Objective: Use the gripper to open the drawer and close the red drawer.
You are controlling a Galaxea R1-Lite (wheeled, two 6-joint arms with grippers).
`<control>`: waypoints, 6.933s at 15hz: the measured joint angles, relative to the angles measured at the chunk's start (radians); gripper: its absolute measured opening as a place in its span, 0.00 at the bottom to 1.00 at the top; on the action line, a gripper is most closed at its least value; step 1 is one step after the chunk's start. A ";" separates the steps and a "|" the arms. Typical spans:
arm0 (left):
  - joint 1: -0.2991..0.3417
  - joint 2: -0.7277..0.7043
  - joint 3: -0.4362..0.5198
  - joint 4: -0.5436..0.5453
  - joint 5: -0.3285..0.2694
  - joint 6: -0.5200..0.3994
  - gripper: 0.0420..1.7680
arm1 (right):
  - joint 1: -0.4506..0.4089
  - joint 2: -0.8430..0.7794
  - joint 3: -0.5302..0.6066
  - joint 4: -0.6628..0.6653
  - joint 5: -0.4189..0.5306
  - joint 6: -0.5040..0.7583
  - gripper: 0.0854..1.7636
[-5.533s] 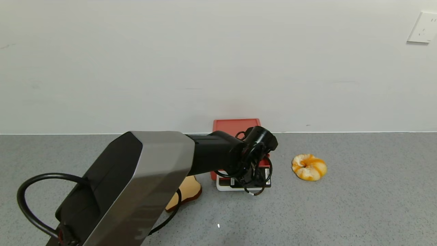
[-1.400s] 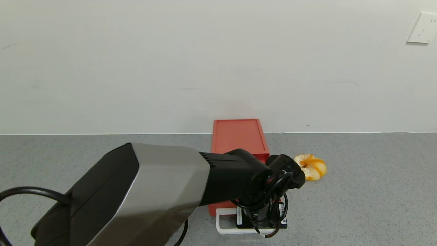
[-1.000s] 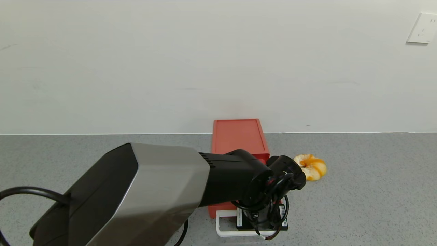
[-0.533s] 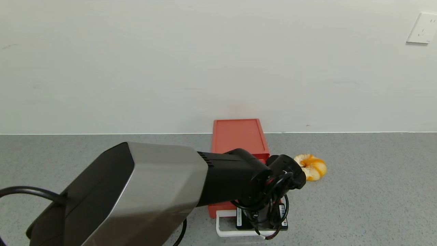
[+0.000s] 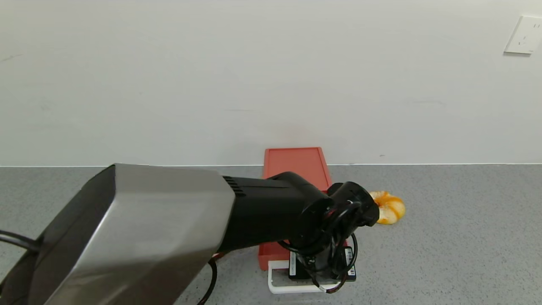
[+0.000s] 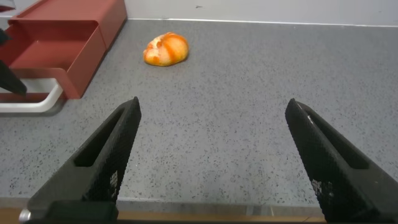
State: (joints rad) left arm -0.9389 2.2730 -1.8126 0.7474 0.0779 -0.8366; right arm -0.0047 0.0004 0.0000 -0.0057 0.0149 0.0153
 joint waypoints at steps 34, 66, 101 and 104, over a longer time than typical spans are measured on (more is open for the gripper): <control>0.556 -0.732 0.600 -0.344 -0.493 0.961 0.04 | 0.000 0.000 0.000 0.000 0.000 0.000 0.97; 0.181 -0.505 0.452 -0.362 -0.216 0.511 0.04 | 0.000 0.000 0.000 0.000 0.000 0.000 0.97; -0.015 0.001 0.047 -0.203 -0.001 0.078 0.04 | 0.000 0.000 0.000 0.000 0.000 0.000 0.97; -0.011 0.012 0.027 -0.204 0.027 0.085 0.04 | 0.000 0.000 0.000 0.000 0.000 0.000 0.97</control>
State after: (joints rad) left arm -0.9504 2.2851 -1.7851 0.5436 0.1049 -0.7515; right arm -0.0047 0.0004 0.0000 -0.0053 0.0149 0.0153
